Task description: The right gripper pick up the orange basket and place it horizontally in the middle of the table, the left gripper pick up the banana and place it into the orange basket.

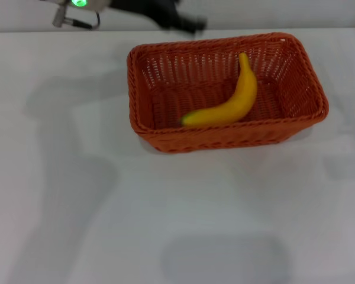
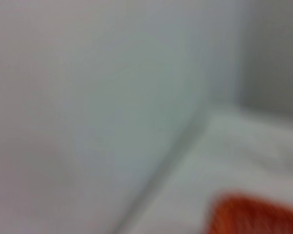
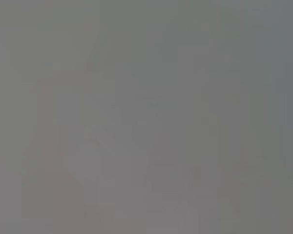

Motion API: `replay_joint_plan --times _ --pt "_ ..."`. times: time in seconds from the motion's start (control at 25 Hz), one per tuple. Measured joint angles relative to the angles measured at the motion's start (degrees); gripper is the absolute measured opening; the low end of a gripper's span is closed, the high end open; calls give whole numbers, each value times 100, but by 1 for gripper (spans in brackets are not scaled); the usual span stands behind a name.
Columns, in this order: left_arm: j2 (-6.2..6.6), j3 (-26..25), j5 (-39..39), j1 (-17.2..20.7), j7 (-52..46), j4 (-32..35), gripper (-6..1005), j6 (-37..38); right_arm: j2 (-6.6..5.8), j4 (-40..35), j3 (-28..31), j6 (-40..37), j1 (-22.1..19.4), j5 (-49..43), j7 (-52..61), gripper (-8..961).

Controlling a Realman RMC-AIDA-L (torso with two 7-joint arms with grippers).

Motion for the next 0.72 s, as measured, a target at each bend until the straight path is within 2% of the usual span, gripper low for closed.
replay_joint_plan --times 0.04,0.08,0.12,0.16,0.28,0.44,0.56,0.72 --pt "-4 1 -398 168 -8 -78 807 18 0 -1 0 -5 0 0 0 873" --pt "-2 1 -1163 454 -17 -109 823 77 0 -1 -1 -11 0 -1 1 873" --pt "-2 1 -1163 454 -17 -109 840 77 0 -1 -1 -21 0 -3 1 873" --pt "3 0 -2749 1074 -25 -91 857 289 0 -1 -1 -27 0 -3 -2 873" --pt "-7 1 -4392 1855 -21 73 890 561 1 -1 -1 -31 -3 -12 -32 873" --pt "-5 1 -6030 2856 250 678 890 702 1 17 -18 -38 -8 -43 -61 873" --pt "-40 -2 -7588 3745 1340 1499 890 721 -2 56 -62 -41 -19 -64 -150 873" --pt "-52 -4 -8905 4592 3325 2568 889 743 20 159 -92 -9 -78 -89 -531 873"
